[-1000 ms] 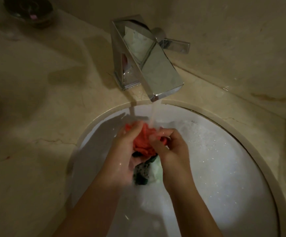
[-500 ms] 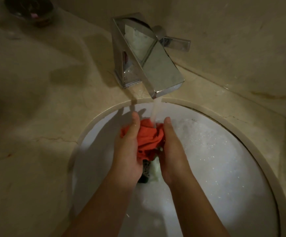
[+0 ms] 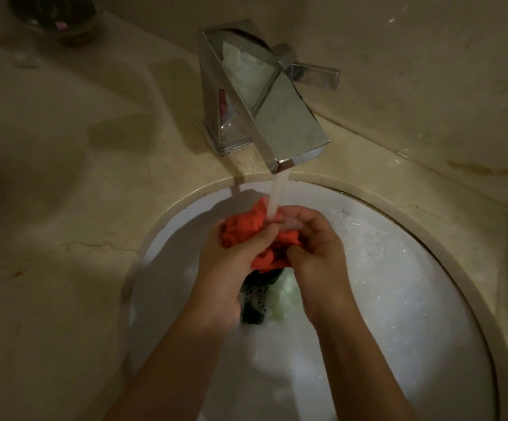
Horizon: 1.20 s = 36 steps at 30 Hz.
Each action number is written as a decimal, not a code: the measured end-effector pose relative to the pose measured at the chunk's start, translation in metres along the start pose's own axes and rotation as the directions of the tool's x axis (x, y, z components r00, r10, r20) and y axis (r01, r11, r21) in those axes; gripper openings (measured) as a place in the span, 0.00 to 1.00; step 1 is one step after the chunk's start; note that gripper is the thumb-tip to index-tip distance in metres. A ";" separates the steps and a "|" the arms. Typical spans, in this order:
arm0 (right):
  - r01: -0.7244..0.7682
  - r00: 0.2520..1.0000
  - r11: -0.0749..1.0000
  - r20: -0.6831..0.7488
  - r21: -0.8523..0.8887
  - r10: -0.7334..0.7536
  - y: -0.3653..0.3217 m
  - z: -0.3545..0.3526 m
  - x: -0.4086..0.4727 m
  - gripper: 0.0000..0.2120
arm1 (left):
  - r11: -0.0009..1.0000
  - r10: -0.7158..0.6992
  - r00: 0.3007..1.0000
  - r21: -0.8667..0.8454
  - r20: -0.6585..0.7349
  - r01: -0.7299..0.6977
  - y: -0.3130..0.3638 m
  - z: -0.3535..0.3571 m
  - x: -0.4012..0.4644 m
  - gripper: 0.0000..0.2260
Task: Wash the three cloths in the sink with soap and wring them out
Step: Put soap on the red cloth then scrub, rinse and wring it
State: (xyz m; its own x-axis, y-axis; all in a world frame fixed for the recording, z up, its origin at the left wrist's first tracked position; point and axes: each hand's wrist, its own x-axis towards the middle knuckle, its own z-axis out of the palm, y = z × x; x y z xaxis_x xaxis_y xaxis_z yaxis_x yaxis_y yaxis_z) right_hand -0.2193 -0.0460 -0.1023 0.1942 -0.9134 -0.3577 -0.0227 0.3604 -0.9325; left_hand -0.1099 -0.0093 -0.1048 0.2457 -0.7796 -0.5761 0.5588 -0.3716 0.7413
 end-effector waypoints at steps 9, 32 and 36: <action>-0.126 0.980 0.886 -0.083 0.446 0.181 0.011 -0.002 0.012 0.14 | 0.982 -0.062 0.994 -0.174 0.085 0.076 -0.003 -0.011 0.001 0.11; -0.278 0.931 0.851 -0.092 0.445 0.352 0.019 0.045 0.005 0.18 | 0.986 0.155 0.905 0.123 -0.396 -0.115 -0.011 0.020 0.007 0.13; -0.343 0.910 0.841 -0.075 0.419 0.409 0.015 0.039 0.015 0.18 | 0.995 -0.097 0.945 -0.049 -0.312 0.086 -0.008 0.017 0.015 0.13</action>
State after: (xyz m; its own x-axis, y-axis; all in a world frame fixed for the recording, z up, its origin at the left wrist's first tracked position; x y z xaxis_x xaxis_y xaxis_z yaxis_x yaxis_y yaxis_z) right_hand -0.1785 -0.0471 -0.1195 0.0940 -0.6976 -0.7103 0.3251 0.6959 -0.6404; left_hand -0.1241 -0.0266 -0.1140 0.4256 -0.5435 -0.7235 0.6159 -0.4118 0.6716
